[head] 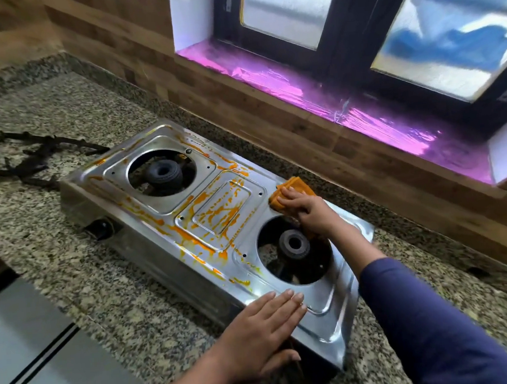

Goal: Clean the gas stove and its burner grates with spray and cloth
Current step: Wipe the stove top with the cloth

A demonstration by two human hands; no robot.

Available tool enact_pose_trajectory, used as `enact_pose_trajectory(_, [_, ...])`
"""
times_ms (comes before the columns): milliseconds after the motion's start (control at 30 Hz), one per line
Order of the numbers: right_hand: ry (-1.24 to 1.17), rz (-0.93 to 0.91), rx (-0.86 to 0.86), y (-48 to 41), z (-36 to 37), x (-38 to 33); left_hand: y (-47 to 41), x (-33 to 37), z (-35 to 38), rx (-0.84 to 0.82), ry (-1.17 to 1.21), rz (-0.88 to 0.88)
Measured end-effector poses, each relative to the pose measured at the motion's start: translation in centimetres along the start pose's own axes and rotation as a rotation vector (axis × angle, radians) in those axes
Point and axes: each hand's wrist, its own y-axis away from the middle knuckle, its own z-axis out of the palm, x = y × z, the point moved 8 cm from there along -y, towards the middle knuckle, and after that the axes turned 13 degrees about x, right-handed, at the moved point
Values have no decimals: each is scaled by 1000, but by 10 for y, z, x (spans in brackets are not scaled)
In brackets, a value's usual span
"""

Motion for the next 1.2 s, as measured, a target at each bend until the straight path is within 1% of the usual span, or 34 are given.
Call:
enact_pose_trajectory(100, [102, 5, -69, -33, 23, -29, 1, 0, -2, -40, -19, 15])
enact_pose_trajectory(167, [277, 51, -125, -51, 36, -33, 1, -1, -6, -50, -52, 24])
enact_pose_trajectory(233, [444, 102, -100, -64, 42, -30, 7, -11, -17, -24, -57, -28])
enact_pose_trajectory(300, [501, 166, -59, -73, 46, -28, 21, -32, -34, 24, -39, -150])
enact_pose_trajectory(367, [493, 175, -70, -81, 55, -33, 45, -62, -48, 73, -52, -284])
enact_pose_trajectory(500, [443, 76, -81, -84, 75, -57, 99, -131, -67, 105, -98, -569])
enact_pose_trajectory(567, [361, 18, -68, -71, 86, -75, 115, -161, -73, 76, -123, -648])
enact_pose_trajectory(633, [299, -18, -59, -48, 91, -89, 120, -179, -75, 55, -137, -649])
enact_pose_trajectory(700, [284, -2, -49, -18, 92, -97, 122, -191, -73, 41, -129, -603])
enact_pose_trajectory(733, [285, 24, -28, -3, 90, -98, 122, -193, -73, 42, -113, -579])
enact_pose_trajectory(800, [294, 139, 32, 15, 87, -95, 125, -198, -73, 55, -77, -541])
enact_pose_trajectory(900, [375, 277, 79, 0, 86, -85, 125, -200, -75, 104, -42, -510])
enact_pose_trajectory(967, [411, 300, 82, -25, 87, -85, 126, -200, -76, 118, -15, -488])
enact_pose_trajectory(1033, [398, 248, 49, -49, 93, -91, 125, -203, -78, 127, 2, -459])
enact_pose_trajectory(1100, [360, 137, -5, -58, 103, -107, 126, -206, -80, 129, 10, -425])
enact_pose_trajectory(1200, [239, -79, -54, -31, 115, -136, 125, -211, -84, 136, 28, -366])
